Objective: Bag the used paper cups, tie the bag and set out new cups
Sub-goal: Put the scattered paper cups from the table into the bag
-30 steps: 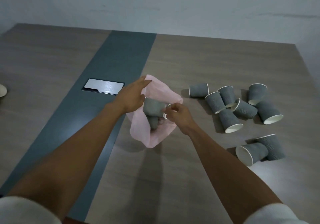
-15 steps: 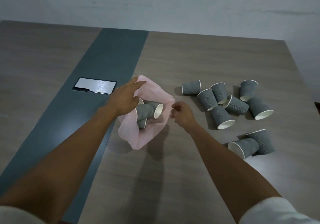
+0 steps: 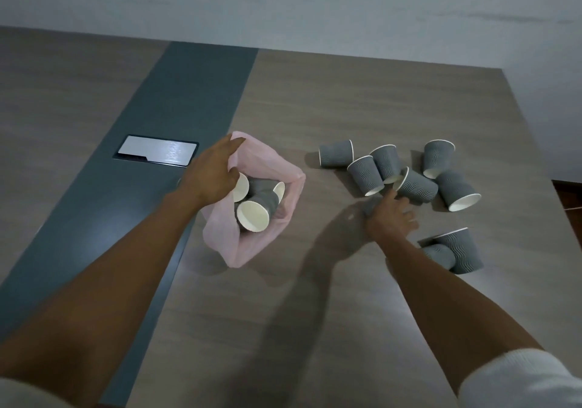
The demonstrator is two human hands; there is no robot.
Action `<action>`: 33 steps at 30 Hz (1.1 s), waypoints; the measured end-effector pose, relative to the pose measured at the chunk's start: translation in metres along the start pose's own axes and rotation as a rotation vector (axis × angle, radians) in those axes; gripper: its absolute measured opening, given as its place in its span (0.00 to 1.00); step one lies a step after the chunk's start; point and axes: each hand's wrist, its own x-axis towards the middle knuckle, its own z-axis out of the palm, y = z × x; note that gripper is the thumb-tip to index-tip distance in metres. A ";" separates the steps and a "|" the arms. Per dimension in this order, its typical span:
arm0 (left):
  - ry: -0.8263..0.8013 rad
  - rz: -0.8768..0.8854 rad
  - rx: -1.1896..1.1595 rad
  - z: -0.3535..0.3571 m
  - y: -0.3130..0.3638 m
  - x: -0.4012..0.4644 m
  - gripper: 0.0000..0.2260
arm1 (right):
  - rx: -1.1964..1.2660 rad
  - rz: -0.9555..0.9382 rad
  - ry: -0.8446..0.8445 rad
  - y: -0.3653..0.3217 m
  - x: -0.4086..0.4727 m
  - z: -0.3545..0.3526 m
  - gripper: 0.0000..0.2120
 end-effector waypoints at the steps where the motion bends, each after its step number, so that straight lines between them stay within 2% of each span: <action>1: -0.001 -0.005 -0.007 0.000 0.000 0.000 0.30 | 0.026 0.015 -0.013 -0.001 -0.003 0.003 0.21; 6: -0.006 0.014 -0.012 0.000 0.000 -0.002 0.31 | 0.102 -0.154 -0.060 -0.007 -0.008 0.005 0.28; 8: -0.009 0.010 -0.009 0.000 0.000 -0.004 0.31 | 0.367 -0.278 -0.148 -0.026 -0.014 -0.004 0.31; 10: -0.008 0.005 -0.016 -0.002 0.001 -0.006 0.31 | 0.671 -0.372 -0.323 -0.049 -0.025 -0.010 0.31; 11: -0.005 0.009 -0.021 -0.003 0.001 -0.007 0.31 | 0.736 -0.413 -0.379 -0.061 -0.030 -0.011 0.29; 14: -0.001 0.017 -0.028 -0.006 0.003 -0.012 0.30 | 0.760 -0.523 -0.481 -0.095 -0.046 -0.008 0.26; 17: -0.025 0.013 -0.026 -0.009 0.004 -0.016 0.29 | 0.723 -0.551 -0.523 -0.123 -0.059 -0.001 0.30; 20: -0.024 0.007 -0.054 -0.011 0.007 -0.018 0.29 | 0.685 -0.597 -0.549 -0.138 -0.071 0.012 0.24; 22: -0.020 -0.006 -0.087 -0.011 0.008 -0.020 0.29 | 0.771 -0.625 -0.626 -0.142 -0.077 0.019 0.20; 24: -0.027 -0.008 -0.096 -0.011 0.009 -0.021 0.29 | 0.906 -0.544 -0.619 -0.139 -0.075 0.022 0.15; 26: -0.032 -0.009 -0.099 -0.012 0.008 -0.022 0.29 | 1.000 -0.398 -0.517 -0.130 -0.066 0.025 0.13; 29: -0.021 -0.019 -0.112 -0.015 0.006 -0.023 0.29 | 0.789 -0.192 -0.346 -0.106 -0.046 0.039 0.15; 31: -0.008 -0.015 -0.120 -0.015 0.004 -0.024 0.29 | 0.716 -0.094 -0.426 -0.095 -0.039 0.054 0.14; 33: 0.004 -0.011 -0.137 -0.015 0.001 -0.025 0.29 | 0.781 -0.084 -0.550 -0.096 -0.043 0.067 0.09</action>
